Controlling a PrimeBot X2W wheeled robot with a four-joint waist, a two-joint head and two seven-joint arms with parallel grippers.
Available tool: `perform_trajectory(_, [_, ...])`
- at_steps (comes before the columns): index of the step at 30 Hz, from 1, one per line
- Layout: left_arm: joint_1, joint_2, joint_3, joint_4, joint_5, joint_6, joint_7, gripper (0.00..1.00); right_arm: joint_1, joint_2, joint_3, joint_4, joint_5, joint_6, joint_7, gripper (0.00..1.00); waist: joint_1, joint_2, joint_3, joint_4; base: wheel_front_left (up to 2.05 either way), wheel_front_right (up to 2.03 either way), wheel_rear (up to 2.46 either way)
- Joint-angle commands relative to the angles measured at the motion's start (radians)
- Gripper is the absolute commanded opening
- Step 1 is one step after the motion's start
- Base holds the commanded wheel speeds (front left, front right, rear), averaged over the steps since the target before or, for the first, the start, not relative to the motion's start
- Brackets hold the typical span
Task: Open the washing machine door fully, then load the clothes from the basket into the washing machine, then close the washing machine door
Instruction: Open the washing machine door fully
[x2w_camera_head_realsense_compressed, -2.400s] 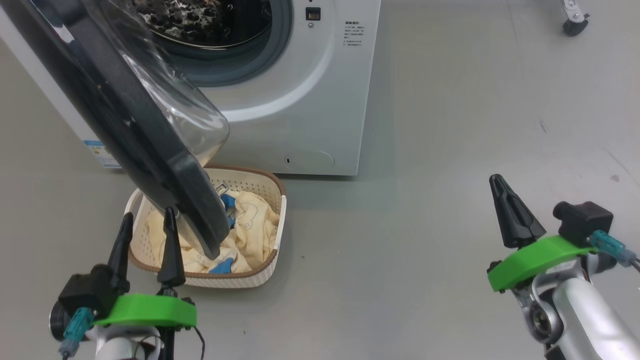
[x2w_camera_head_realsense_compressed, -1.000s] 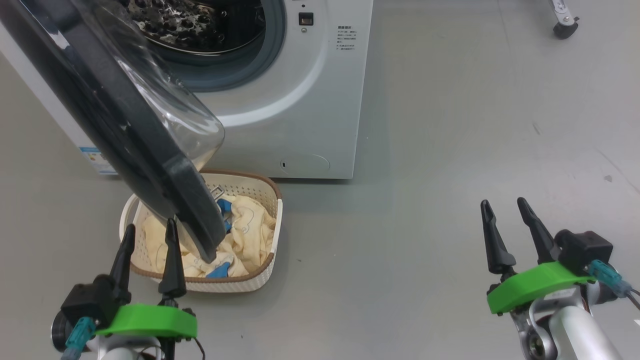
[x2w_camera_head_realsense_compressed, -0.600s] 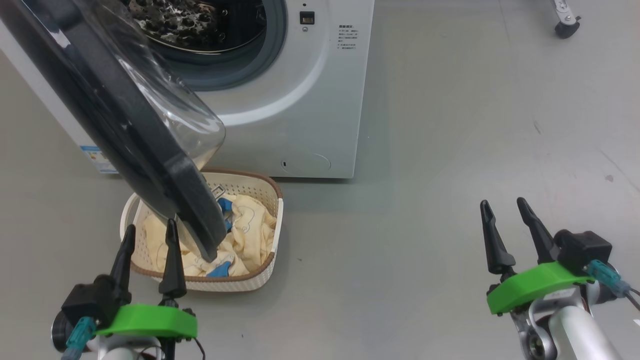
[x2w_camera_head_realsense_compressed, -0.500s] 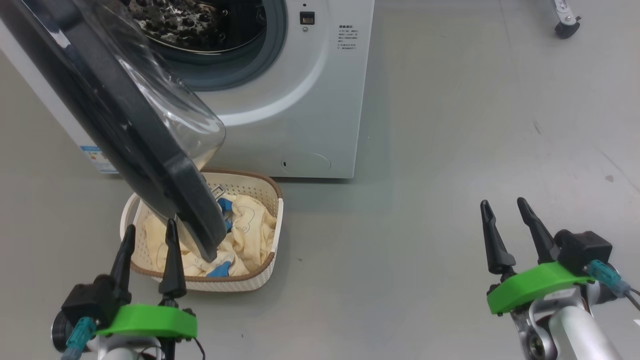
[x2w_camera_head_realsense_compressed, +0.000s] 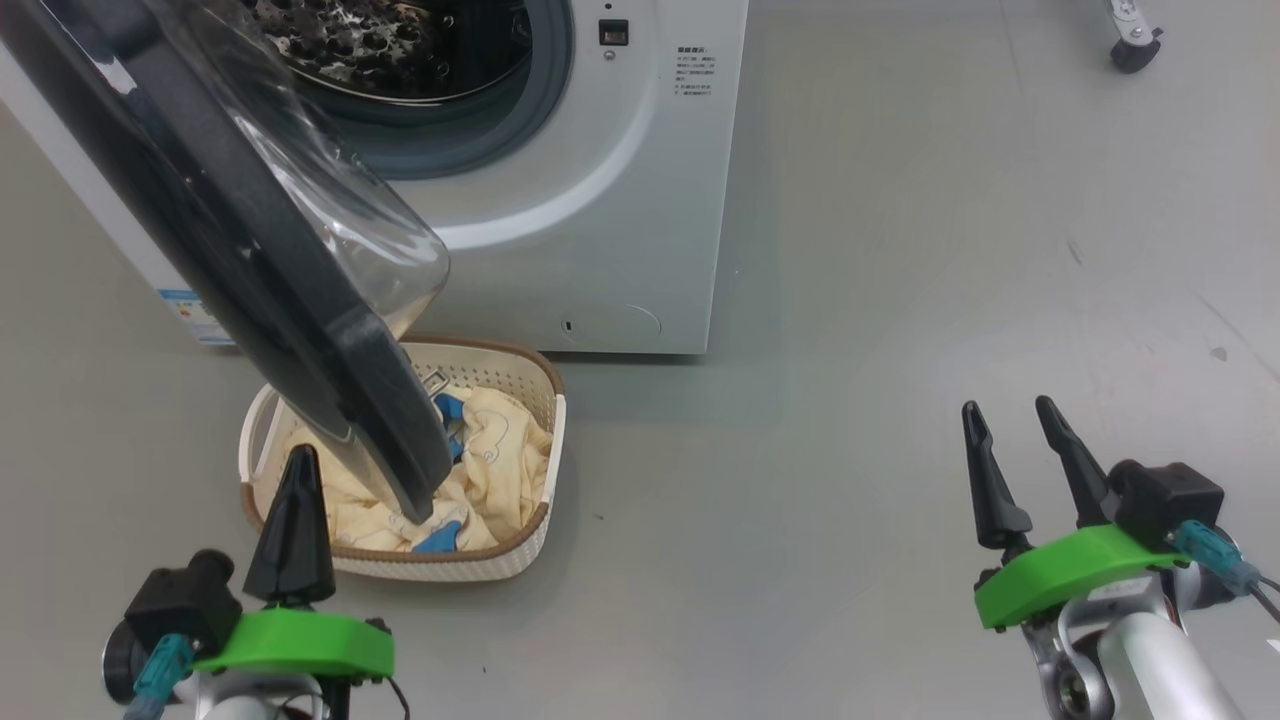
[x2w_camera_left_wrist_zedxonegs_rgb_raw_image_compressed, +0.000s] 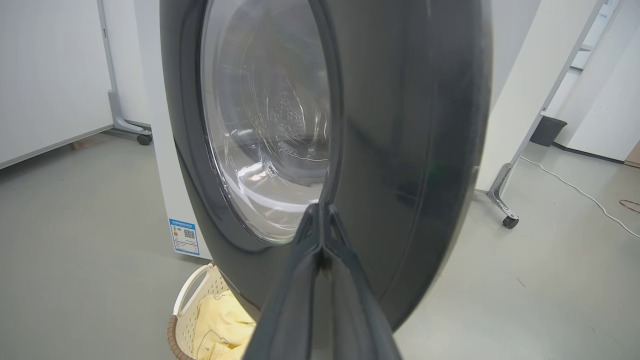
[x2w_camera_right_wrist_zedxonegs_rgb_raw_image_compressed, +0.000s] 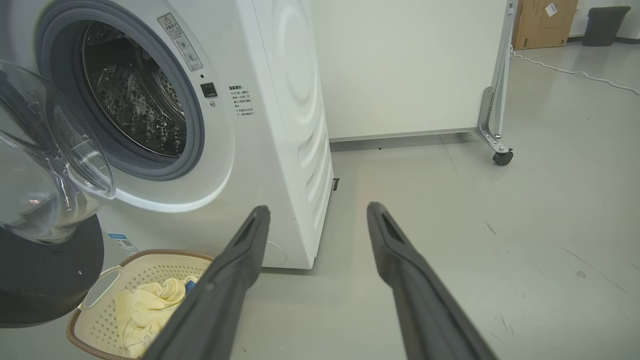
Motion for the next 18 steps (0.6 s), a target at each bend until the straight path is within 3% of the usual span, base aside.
perform_trajectory(1, [-0.027,0.017,0.038,-0.03,0.004,-0.002,-0.007,0.0,-0.035,0.001,0.013,-0.025,-0.008,0.0,-0.01,1.0,-0.0001,0.0,-0.001,0.0,0.0,0.0,0.0])
perform_trajectory(18, [-0.071,0.017,0.14,-0.174,-0.018,-0.013,-0.007,0.0,-0.036,0.009,0.008,-0.017,-0.012,0.0,-0.01,1.0,-0.0001,0.0,-0.016,0.001,0.0,0.0,0.0])
